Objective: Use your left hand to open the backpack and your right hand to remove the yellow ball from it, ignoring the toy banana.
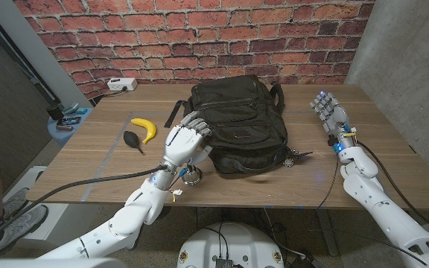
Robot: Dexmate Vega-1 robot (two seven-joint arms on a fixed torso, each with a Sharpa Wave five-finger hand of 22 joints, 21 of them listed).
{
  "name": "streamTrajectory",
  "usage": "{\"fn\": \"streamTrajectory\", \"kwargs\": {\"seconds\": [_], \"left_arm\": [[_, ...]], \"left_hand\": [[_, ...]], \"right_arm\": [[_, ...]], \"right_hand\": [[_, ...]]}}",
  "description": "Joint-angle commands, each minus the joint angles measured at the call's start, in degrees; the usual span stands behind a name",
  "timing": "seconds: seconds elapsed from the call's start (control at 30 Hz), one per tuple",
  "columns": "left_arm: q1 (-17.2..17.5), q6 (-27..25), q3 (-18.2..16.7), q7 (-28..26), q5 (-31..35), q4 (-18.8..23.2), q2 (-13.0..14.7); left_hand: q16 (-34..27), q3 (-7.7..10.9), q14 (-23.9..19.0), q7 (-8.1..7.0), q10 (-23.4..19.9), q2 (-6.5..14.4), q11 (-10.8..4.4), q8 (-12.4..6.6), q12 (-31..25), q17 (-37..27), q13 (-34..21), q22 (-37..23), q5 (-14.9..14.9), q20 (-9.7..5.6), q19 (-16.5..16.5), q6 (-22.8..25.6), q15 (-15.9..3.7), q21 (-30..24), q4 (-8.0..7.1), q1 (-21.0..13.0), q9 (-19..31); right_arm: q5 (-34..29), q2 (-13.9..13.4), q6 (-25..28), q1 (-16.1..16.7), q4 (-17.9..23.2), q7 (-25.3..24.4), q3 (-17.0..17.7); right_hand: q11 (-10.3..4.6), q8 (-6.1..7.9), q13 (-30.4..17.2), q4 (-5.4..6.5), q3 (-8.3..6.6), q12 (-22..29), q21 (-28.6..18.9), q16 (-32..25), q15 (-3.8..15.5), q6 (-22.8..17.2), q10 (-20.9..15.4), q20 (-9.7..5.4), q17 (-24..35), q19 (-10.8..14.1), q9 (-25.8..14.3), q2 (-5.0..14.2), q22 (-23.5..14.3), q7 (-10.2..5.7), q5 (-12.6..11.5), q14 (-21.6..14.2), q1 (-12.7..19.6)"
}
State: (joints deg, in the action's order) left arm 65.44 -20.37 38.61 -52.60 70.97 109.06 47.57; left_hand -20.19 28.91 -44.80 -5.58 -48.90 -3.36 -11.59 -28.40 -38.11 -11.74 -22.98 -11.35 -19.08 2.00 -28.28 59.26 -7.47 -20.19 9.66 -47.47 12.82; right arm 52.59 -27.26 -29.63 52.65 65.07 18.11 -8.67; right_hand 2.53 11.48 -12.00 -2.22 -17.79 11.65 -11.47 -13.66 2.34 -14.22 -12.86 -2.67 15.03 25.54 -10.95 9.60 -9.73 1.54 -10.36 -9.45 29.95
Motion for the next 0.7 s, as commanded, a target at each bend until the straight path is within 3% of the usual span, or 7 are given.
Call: {"fn": "streamTrajectory", "kwargs": {"seconds": [0.03, 0.17, 0.7], "left_arm": [[-3.4, 1.2, 1.3, -1.3, -1.0, -2.5, -1.0], [-3.7, 1.3, 1.2, -0.9, -1.7, -1.9, -0.8], [-4.8, 2.9, -1.0, 3.3, -6.6, 0.8, -0.6]], "left_hand": [[-0.7, -0.18, -2.0, 0.30, -3.3, 4.8, -0.38, -0.52, 0.7, 0.3, 1.2, -0.2, 0.0, -1.04, -0.3, 2.1, -0.48, -0.5, 0.05, -5.4, -0.5], [-1.1, -0.35, -3.2, -0.51, -5.7, 4.7, -0.34, -0.37, 1.1, 0.4, 2.2, -0.2, 0.2, -1.44, -0.5, 2.7, -1.03, -0.7, 0.12, -5.7, -0.9], [-1.7, -0.83, -4.2, -0.31, -9.9, 4.9, -0.68, -0.22, 1.9, 0.2, 4.0, -0.1, 0.5, -1.95, 1.4, 4.3, -2.12, -0.1, 0.05, -6.2, -1.4]], "right_arm": [[-0.1, 0.0, 0.6, -0.2, 0.2, -0.5, -0.1], [-0.4, -0.3, 1.0, -0.1, 0.9, -1.2, -0.2], [-1.5, -1.8, 4.3, 0.8, 4.8, -5.0, -0.9]], "right_hand": [[0.02, -0.01, -0.1, -0.25, -0.13, 0.3, 0.2, -0.2, -0.12, -0.4, -0.3, -1.74, 0.3, 0.4, -0.2, 0.37, -0.1, -0.01, -0.1, -0.4, -0.1], [0.02, -0.02, -0.1, -0.25, -0.14, 0.3, 0.2, -0.2, -0.13, -0.4, -0.3, -1.76, 0.3, 0.4, -0.2, 0.37, -0.1, -0.03, -0.1, -0.4, -0.1], [-0.10, -0.04, -0.1, -0.31, -0.22, 0.3, 0.2, -0.3, -0.09, -0.4, -0.1, -1.76, 0.4, 0.4, -0.2, 0.37, -0.1, -0.07, -0.1, -0.4, -0.2]]}}
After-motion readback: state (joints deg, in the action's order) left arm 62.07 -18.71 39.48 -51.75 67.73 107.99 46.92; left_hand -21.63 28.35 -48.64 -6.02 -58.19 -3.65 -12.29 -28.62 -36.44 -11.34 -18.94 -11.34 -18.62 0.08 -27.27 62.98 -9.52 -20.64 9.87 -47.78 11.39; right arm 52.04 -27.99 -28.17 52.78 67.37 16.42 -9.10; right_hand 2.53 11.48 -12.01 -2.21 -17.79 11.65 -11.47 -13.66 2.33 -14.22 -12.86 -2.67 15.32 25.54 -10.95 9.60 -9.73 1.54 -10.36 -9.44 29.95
